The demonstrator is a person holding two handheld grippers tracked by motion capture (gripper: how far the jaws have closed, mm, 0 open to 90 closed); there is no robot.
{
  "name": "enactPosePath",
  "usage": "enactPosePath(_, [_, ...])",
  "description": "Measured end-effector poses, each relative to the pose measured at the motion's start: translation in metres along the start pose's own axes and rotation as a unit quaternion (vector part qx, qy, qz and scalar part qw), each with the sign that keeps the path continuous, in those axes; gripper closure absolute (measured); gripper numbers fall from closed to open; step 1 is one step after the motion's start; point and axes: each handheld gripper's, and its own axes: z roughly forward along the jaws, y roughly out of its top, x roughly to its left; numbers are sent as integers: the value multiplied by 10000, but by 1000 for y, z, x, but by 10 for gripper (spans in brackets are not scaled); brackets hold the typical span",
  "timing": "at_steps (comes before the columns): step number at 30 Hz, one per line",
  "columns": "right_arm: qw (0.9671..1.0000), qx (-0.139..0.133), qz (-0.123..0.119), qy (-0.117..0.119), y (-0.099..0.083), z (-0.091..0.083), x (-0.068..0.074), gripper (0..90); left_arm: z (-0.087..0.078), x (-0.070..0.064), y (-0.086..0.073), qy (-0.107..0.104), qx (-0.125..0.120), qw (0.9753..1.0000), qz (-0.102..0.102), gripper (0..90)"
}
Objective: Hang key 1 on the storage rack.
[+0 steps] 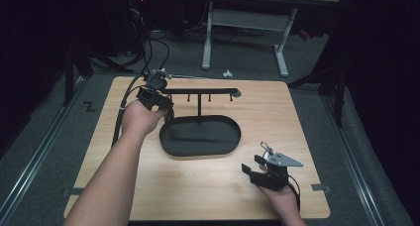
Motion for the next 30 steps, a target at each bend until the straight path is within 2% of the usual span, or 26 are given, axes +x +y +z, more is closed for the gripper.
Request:
enactPosePath(13, [10000, 12, -39, -6, 0, 1, 1, 335, 5, 8, -36, -183, 19, 9998, -60, 506])
enactPosePath(17, [10000, 14, -33, -9, 0, 1, 0, 337, 10, 8, -49, -199, 29, 9998, 5, 498])
enactPosePath(23, [10000, 32, -53, -1, -1, 1, 1, 340, 22, 7, -75, -254, 57, 9997, -11, 474])
enactPosePath(30, [10000, 49, -21, 5, -1, 1, 2, 346, 35, 6, -105, -414, 54, 9991, -70, 430])
